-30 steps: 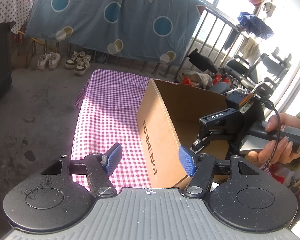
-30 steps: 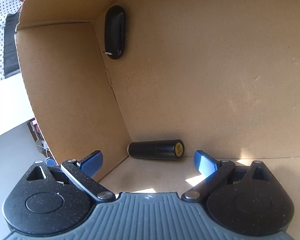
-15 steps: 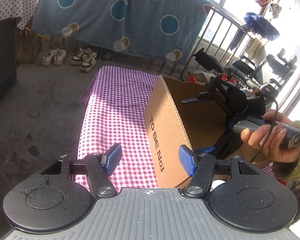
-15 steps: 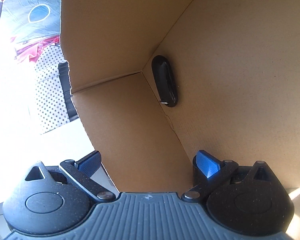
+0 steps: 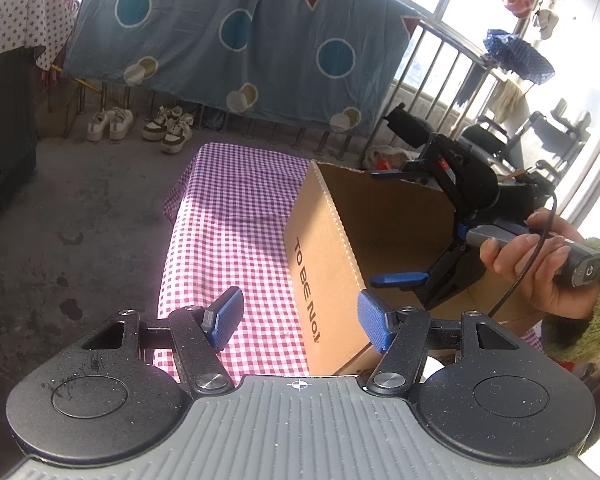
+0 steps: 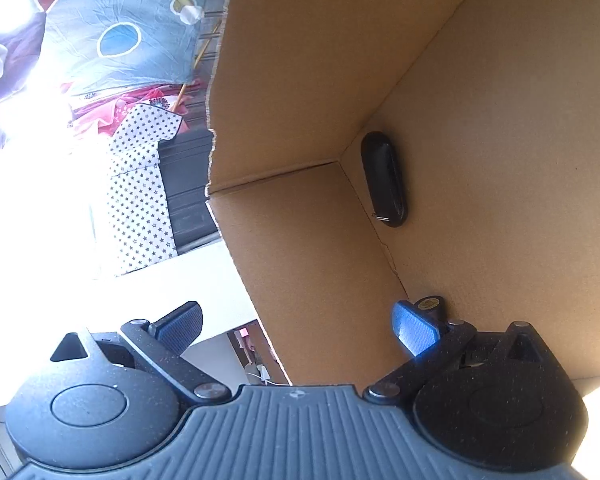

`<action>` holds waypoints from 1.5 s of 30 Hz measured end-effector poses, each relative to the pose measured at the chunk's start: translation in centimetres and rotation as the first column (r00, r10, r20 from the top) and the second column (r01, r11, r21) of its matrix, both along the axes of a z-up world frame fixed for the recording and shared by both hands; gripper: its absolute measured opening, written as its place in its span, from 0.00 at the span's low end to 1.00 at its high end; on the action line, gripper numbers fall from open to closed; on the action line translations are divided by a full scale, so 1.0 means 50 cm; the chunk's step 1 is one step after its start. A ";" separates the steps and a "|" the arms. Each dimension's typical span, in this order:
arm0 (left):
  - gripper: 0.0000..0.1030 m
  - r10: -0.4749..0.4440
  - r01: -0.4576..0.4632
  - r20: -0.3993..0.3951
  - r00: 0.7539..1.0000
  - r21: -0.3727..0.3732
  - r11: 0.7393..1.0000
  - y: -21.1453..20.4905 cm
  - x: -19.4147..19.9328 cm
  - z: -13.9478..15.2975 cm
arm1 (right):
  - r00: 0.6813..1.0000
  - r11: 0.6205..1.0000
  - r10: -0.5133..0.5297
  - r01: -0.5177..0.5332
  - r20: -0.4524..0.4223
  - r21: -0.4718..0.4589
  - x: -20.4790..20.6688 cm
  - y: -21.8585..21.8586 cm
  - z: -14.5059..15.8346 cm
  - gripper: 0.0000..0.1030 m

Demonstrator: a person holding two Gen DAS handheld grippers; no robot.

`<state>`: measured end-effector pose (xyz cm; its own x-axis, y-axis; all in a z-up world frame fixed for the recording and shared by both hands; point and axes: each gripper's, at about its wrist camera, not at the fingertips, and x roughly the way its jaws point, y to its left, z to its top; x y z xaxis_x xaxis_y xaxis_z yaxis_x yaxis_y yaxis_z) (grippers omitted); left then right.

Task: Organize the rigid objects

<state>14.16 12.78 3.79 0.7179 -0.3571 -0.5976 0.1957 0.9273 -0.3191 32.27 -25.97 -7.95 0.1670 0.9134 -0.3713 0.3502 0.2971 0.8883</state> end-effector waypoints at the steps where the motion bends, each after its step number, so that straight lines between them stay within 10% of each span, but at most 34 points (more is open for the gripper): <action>1: 0.61 0.000 0.000 0.007 1.000 0.001 1.000 0.001 -0.003 0.005 | 0.999 1.000 -0.001 0.001 0.037 0.001 -0.009 -0.013 0.022 1.00; 13: 0.62 -0.075 0.071 0.095 0.993 0.043 0.997 -0.058 -0.072 0.062 | 0.832 0.991 -0.116 0.135 0.543 0.005 -0.234 -0.200 0.288 1.00; 22: 0.63 -0.272 0.260 0.109 0.956 0.113 0.959 -0.183 -0.140 0.068 | 0.691 0.958 -0.196 0.286 0.696 -0.014 -0.455 -0.312 0.275 1.00; 31: 0.63 -0.469 0.461 -0.019 0.883 0.229 0.857 -0.358 -0.169 -0.048 | 0.742 0.892 -0.164 0.393 0.650 -0.223 -0.537 -0.310 0.116 0.98; 38: 0.50 -0.472 0.447 -0.040 0.881 0.402 0.799 -0.461 -0.163 -0.119 | 0.808 0.813 -0.011 0.350 0.589 -0.466 -0.528 -0.279 0.031 0.71; 45: 0.33 -0.453 0.453 -0.112 0.885 0.442 0.775 -0.500 -0.145 -0.145 | 0.804 0.762 0.082 0.331 0.589 -0.557 -0.504 -0.257 0.009 0.50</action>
